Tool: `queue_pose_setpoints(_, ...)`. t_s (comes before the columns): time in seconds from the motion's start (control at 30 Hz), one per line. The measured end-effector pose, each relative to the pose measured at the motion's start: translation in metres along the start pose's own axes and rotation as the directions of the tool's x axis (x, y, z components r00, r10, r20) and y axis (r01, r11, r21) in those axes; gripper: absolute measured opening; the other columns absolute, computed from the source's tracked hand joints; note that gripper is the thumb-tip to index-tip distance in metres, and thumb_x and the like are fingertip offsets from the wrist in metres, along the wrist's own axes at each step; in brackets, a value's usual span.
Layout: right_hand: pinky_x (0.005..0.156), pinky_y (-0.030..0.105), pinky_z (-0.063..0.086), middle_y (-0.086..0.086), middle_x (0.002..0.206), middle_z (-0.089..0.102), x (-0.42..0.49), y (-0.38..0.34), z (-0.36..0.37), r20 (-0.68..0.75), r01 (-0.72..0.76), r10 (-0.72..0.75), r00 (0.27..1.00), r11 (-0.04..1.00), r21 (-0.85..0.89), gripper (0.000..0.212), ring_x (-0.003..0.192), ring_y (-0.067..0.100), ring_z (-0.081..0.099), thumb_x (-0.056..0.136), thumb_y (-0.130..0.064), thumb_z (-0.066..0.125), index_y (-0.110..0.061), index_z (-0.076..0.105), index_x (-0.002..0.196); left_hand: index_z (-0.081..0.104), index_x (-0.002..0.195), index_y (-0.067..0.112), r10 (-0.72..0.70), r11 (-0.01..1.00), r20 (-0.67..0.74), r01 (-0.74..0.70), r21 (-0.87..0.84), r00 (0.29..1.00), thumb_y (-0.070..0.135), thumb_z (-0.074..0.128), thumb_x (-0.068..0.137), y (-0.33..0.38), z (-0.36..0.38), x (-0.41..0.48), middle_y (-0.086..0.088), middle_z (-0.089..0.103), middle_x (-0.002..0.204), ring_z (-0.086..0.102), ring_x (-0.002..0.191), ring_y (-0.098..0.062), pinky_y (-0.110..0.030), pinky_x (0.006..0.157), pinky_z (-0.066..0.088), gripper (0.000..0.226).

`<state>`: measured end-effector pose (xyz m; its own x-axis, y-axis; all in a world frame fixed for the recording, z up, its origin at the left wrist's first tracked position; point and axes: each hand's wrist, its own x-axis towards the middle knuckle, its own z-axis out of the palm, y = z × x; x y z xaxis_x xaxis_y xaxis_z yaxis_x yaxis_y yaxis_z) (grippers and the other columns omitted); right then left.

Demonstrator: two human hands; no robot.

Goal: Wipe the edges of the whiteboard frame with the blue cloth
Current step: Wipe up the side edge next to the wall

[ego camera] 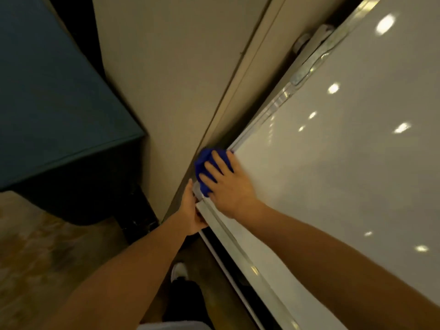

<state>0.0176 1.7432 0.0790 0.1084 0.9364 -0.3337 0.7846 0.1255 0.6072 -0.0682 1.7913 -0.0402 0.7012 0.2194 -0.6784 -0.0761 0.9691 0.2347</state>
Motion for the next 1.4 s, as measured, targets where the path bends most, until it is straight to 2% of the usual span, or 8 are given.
queue_pose_setpoints(0.27, 0.118, 0.060, -0.003, 0.004, 0.165, 0.018, -0.026, 0.105, -0.037, -0.241, -0.467, 0.466, 0.851, 0.882, 0.058, 0.060, 0.152, 0.037, -0.004, 0.099, -0.052, 0.025, -0.031, 0.022, 0.155, 0.043, 0.145, 0.015, 0.098, 0.931, -0.171, -0.030, 0.364, 0.980, 0.069, 0.046, 0.087, 0.049, 0.027, -0.008, -0.019, 0.051, 0.143, 0.051, 0.126, -0.040, -0.055, 0.109, 0.040, 0.080)
queue_pose_setpoints(0.47, 0.116, 0.061, -0.008, 0.007, 0.167, 0.002, -0.016, 0.048, -0.038, -0.146, -0.336, 0.352, 0.924, 0.933, 0.125, 0.060, 0.149, 0.039, -0.018, 0.102, -0.050, 0.024, -0.029, 0.013, 0.157, 0.048, 0.140, 0.016, 0.514, 0.175, 0.119, -0.239, 0.955, 0.850, 0.061, 0.031, 0.096, 0.055, 0.062, -0.020, -0.014, 0.052, 0.144, 0.050, 0.128, -0.036, -0.046, 0.109, 0.039, 0.065)
queue_pose_setpoints(0.57, 0.117, 0.059, -0.010, 0.005, 0.167, 0.000, -0.015, 0.065, -0.043, -0.138, -0.342, 0.344, 0.929, 0.939, 0.041, 0.060, 0.150, 0.037, -0.017, 0.102, -0.048, 0.026, -0.029, 0.013, 0.157, 0.039, 0.143, 0.015, 0.572, -0.089, 0.341, -0.357, 0.930, 0.746, 0.048, 0.041, 0.097, 0.061, 0.077, -0.025, -0.014, 0.053, 0.142, 0.054, 0.123, -0.035, -0.047, 0.100, 0.046, 0.056)
queue_pose_setpoints(0.83, 0.120, 0.059, -0.004, 0.007, 0.164, 0.023, -0.053, 0.192, -0.088, -0.365, -0.624, 0.628, 0.687, 0.768, 0.146, 0.060, 0.151, 0.040, -0.001, 0.096, -0.044, 0.040, -0.025, 0.033, 0.153, -0.009, 0.155, 0.020, 0.516, -0.073, 0.493, -0.537, 0.840, 0.700, 0.055, 0.052, 0.092, 0.065, 0.158, -0.061, -0.008, 0.012, 0.165, 0.025, 0.146, -0.035, -0.054, 0.115, 0.032, 0.095)
queue_pose_setpoints(0.97, 0.120, 0.057, -0.006, 0.006, 0.165, 0.021, -0.045, 0.127, -0.057, -0.306, -0.470, 0.505, 0.807, 0.863, 0.185, 0.063, 0.152, 0.037, -0.004, 0.097, -0.038, 0.049, -0.024, 0.028, 0.155, -0.001, 0.155, 0.010, 0.525, -0.296, 0.634, -0.577, 0.761, 0.568, 0.037, 0.057, 0.094, 0.065, 0.173, -0.071, -0.015, 0.019, 0.162, 0.035, 0.142, -0.033, -0.048, 0.113, 0.036, 0.088)
queue_pose_setpoints(1.07, 0.120, 0.053, -0.013, 0.003, 0.166, 0.014, -0.051, 0.144, -0.059, -0.270, -0.458, 0.465, 0.843, 0.884, 0.094, 0.059, 0.152, 0.033, -0.007, 0.101, -0.046, 0.035, -0.027, 0.024, 0.156, -0.006, 0.155, 0.012, 0.489, -0.367, 0.633, -0.516, 0.774, 0.600, 0.037, 0.057, 0.094, 0.072, 0.170, -0.071, -0.014, 0.009, 0.164, 0.026, 0.146, -0.032, -0.046, 0.117, 0.032, 0.091)
queue_pose_setpoints(1.27, 0.121, 0.056, -0.006, 0.005, 0.167, 0.008, -0.070, 0.248, -0.103, -0.321, -0.742, 0.784, 0.531, 0.613, 0.272, 0.064, 0.152, 0.033, -0.009, 0.100, -0.054, 0.011, -0.026, 0.018, 0.157, -0.017, 0.153, 0.023, 0.460, -0.551, 0.726, -0.477, 0.685, 0.510, 0.066, 0.039, 0.091, 0.079, 0.190, -0.085, -0.007, -0.011, 0.165, 0.001, 0.152, -0.026, -0.047, 0.118, 0.029, 0.094)
queue_pose_setpoints(1.4, 0.119, 0.056, -0.014, 0.005, 0.167, 0.008, -0.060, 0.235, -0.104, -0.327, -0.598, 0.632, 0.703, 0.773, 0.210, 0.064, 0.151, 0.035, -0.015, 0.100, -0.058, 0.012, -0.028, 0.018, 0.157, -0.038, 0.142, 0.016, 0.437, -0.750, 0.815, -0.346, 0.564, 0.381, 0.070, 0.021, 0.090, 0.077, 0.209, -0.094, -0.007, -0.030, 0.160, -0.024, 0.148, -0.025, -0.042, 0.124, 0.002, 0.095)
